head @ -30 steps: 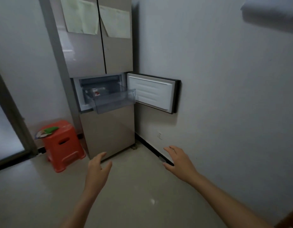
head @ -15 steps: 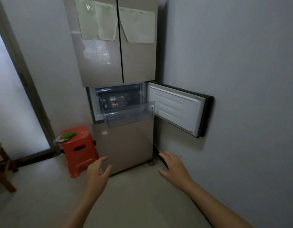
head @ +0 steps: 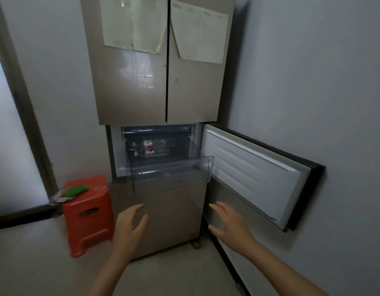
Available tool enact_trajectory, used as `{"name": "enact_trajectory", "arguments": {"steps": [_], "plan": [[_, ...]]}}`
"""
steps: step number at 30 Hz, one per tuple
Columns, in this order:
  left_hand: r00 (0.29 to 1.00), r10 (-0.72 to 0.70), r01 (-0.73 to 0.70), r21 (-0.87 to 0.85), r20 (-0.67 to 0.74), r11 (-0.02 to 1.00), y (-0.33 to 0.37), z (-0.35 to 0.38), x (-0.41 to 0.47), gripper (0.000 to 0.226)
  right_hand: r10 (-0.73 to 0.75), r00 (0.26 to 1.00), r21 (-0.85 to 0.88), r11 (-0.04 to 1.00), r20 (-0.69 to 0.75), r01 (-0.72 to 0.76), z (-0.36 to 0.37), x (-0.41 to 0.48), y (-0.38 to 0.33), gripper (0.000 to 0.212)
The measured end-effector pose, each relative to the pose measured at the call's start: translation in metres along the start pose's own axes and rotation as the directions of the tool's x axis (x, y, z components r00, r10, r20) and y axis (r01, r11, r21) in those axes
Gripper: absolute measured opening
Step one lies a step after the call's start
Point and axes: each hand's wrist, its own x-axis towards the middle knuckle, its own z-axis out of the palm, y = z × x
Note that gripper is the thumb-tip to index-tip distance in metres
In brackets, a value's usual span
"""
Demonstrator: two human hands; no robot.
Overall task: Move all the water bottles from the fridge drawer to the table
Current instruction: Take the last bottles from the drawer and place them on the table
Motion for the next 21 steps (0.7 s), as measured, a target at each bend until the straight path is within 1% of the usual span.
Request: {"name": "enact_trajectory", "arguments": {"steps": [2, 5, 8, 13, 17, 21], "plan": [[1.0, 0.016, -0.016, -0.013, -0.003, 1.0, -0.004, 0.015, 0.034, 0.031, 0.003, 1.0, -0.012, 1.0, -0.015, -0.004, -0.004, 0.039, 0.008, 0.061], [1.0, 0.019, -0.019, -0.019, 0.0, 1.0, -0.012, 0.034, 0.078, 0.031, 0.008, 1.0, 0.022, 1.0, -0.026, -0.008, -0.003, 0.089, 0.014, 0.061], [1.0, -0.009, 0.009, -0.007, 0.009, 1.0, -0.024, 0.047, 0.103, 0.03, 0.01, 1.0, 0.035, 0.999, 0.005, -0.01, 0.005, 0.121, 0.02, 0.062], [0.999, -0.039, 0.039, 0.025, -0.015, 0.999, -0.045, 0.067, 0.138, 0.029, -0.003, 1.0, 0.076, 0.997, 0.02, 0.002, 0.018, 0.18, 0.035, 0.062], [0.999, -0.049, 0.049, 0.053, -0.013, 0.997, -0.05, 0.081, 0.164, 0.03, -0.04, 0.999, 0.108, 0.993, 0.013, 0.039, 0.026, 0.224, 0.048, 0.062], [0.999, -0.023, 0.027, 0.093, -0.045, 0.995, -0.049, 0.101, 0.208, 0.032, -0.104, 0.995, 0.147, 0.984, 0.0, 0.103, 0.028, 0.282, 0.065, 0.061]]}}
